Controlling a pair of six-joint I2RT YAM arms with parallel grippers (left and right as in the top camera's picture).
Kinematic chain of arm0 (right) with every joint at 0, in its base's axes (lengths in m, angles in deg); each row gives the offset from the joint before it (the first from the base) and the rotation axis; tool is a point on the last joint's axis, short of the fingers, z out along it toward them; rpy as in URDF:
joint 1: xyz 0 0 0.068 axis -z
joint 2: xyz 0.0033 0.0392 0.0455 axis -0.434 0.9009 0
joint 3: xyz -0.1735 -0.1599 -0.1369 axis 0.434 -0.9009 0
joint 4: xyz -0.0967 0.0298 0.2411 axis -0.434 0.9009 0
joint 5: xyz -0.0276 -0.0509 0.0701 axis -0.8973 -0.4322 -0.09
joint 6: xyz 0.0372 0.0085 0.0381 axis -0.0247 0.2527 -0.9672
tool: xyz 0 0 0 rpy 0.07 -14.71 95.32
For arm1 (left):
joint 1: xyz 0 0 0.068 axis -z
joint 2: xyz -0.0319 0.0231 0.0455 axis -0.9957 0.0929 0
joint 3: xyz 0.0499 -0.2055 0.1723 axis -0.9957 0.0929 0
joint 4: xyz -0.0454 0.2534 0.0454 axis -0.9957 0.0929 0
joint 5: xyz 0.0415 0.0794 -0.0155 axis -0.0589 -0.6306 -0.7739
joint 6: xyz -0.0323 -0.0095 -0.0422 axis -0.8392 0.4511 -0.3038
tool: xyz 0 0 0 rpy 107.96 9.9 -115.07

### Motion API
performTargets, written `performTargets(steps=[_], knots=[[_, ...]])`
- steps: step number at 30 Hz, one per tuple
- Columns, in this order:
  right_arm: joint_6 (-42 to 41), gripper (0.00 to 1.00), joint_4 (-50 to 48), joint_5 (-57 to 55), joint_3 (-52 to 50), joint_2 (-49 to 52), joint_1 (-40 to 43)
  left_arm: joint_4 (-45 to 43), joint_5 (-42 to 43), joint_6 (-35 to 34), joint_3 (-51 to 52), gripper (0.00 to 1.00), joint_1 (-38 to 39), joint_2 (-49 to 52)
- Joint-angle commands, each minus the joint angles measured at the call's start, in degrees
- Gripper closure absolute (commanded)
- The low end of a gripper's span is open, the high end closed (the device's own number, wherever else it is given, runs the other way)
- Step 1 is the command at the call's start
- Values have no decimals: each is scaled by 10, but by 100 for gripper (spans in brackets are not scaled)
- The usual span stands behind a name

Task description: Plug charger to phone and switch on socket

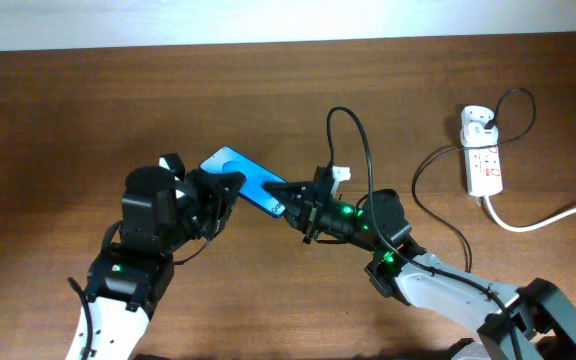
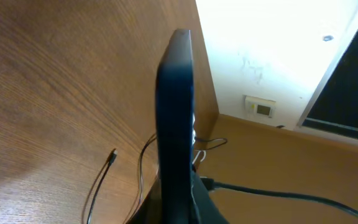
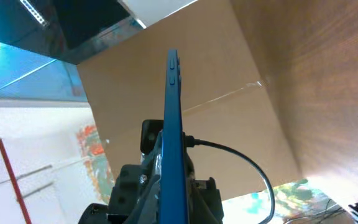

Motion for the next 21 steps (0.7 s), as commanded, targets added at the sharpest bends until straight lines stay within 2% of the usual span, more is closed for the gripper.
performTargets(steps=[1, 3, 8, 11, 13, 14, 17, 19, 21], knots=[[46, 96, 6, 9, 5, -5, -9, -3, 18, 8, -2, 100, 2, -1], [46, 95, 7, 8, 5, -5, -9, -13, 17, 8, -2, 100, 2, -1], [50, 68, 7, 11, 5, -5, -9, -23, 16, 71, -2, 100, -2, -1], [55, 57, 9, 10, 5, -5, -9, -31, 19, 117, -2, 100, -21, -1], [105, 51, 9, 10, 5, -5, -8, -31, 27, 156, -2, 100, -28, -1], [160, 46, 16, 8, 5, -5, -8, -31, 34, 186, -2, 100, -34, -1], [358, 42, 90, 4, 5, -5, -8, -30, 66, 324, -2, 100, -43, -1], [481, 41, 185, -20, 5, -5, -8, -24, 97, 411, -2, 100, -43, -1], [582, 40, 223, -40, 5, -5, -8, 1, 98, 454, -2, 100, -43, -1]])
